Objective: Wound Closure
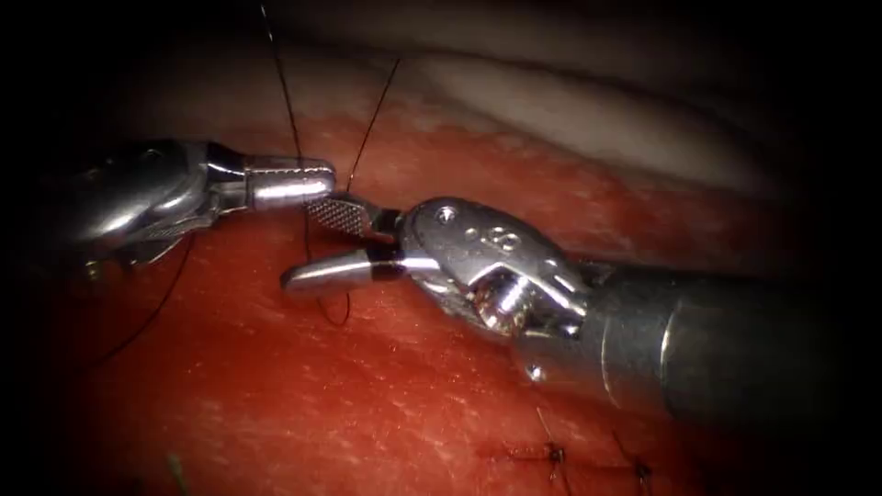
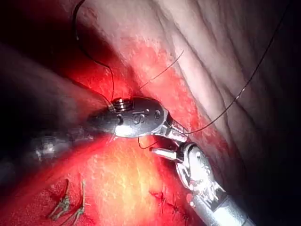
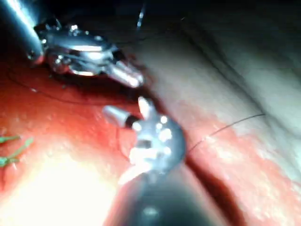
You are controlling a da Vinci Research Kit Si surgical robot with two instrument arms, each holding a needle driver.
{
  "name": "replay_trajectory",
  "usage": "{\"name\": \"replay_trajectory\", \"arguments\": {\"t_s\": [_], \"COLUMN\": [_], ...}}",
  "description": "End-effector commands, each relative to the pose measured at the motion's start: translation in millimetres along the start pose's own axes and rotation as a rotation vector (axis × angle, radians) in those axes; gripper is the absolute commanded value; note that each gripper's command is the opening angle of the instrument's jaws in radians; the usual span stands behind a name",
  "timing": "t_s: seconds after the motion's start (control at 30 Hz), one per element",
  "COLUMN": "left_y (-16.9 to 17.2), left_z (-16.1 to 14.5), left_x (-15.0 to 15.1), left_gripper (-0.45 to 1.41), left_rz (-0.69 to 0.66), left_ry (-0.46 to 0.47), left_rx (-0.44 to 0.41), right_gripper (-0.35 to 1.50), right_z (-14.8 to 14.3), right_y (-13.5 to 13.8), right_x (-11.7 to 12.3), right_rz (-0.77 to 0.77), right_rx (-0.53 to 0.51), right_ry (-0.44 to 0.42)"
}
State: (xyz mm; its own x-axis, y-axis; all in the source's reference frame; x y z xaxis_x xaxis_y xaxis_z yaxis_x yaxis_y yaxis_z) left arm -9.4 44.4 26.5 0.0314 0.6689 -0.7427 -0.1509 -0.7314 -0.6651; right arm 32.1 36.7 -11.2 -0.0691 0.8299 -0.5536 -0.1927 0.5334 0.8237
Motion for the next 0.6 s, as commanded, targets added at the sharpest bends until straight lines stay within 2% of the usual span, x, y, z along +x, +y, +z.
{"name": "replay_trajectory", "arguments": {"t_s": [0.03, 0.07, 0.4, 0.43, 0.47, 0.53, 0.6], "left_y": [0.3, 0.4, 0.2, 0.1, -0.1, -0.3, -0.7], "left_z": [0.4, 0.4, 0.8, 0.8, 0.9, 0.9, 0.6], "left_x": [-0.7, -0.6, -0.2, -0.2, 0.1, 0.5, 1.4], "left_gripper": [-0.35, -0.35, -0.35, -0.24, 0.18, 0.49, 0.68], "left_rz": [-0.003, -0.003, 0.005, 0.016, 0.012, 0.008, 0.0], "left_ry": [-0.001, -0.001, -0.011, -0.017, -0.034, -0.051, -0.051], "left_rx": [-0.007, -0.008, -0.014, -0.014, -0.015, -0.009, 0.016], "right_gripper": [0.07, -0.35, -0.35, -0.35, -0.35, -0.35, -0.35], "right_z": [1.4, 1.4, 0.9, 0.9, 0.7, 0.5, -0.1], "right_y": [0.2, 0.1, -0.8, -0.8, -0.8, -0.8, -0.6], "right_x": [0.0, 0.0, -0.1, -0.1, -0.3, -0.7, -1.6], "right_rz": [-0.001, 0.017, 0.044, 0.044, 0.043, 0.04, 0.038], "right_rx": [0.005, 0.006, -0.006, -0.006, -0.006, -0.009, -0.017], "right_ry": [0.004, 0.001, -0.036, -0.039, -0.048, -0.06, -0.083]}}
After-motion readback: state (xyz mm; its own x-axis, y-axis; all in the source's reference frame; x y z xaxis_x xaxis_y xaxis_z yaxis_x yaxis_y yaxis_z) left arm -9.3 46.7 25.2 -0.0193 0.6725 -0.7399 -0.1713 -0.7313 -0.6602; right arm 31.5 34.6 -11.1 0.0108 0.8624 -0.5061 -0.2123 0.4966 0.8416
